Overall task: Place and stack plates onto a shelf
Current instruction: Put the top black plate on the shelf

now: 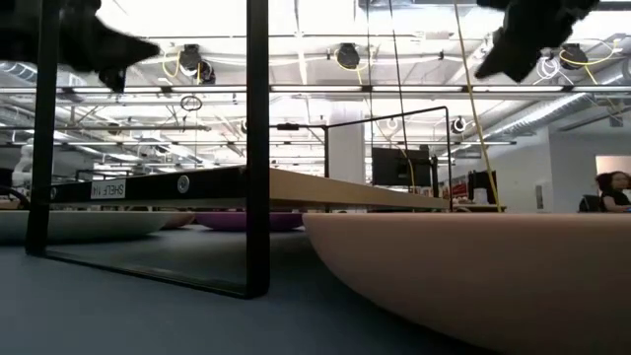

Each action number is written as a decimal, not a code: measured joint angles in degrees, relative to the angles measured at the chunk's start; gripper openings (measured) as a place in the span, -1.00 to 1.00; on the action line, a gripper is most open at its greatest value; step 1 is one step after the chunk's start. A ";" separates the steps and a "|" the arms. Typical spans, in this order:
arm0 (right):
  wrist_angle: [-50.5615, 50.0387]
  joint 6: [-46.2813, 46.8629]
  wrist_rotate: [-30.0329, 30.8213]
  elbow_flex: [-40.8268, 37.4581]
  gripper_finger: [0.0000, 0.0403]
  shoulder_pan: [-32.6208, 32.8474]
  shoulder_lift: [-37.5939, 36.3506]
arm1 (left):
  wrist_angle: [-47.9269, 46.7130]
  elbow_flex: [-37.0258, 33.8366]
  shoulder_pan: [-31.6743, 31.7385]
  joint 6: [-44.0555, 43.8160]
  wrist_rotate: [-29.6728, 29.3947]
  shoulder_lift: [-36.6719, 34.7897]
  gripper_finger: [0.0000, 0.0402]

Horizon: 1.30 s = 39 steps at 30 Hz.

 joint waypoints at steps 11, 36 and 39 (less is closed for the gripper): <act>-0.79 -1.43 -0.22 -1.16 -1.00 0.00 -0.04 | -16.21 26.43 -0.02 -5.97 -0.05 23.65 -0.98; -1.30 9.22 -0.39 -7.81 -1.00 -0.21 -0.02 | -27.88 40.40 -9.92 -8.00 0.39 44.28 -0.98; -1.72 8.93 -0.16 -7.81 -1.00 -0.83 -0.04 | -27.96 40.09 -9.90 -7.74 0.41 45.11 -0.98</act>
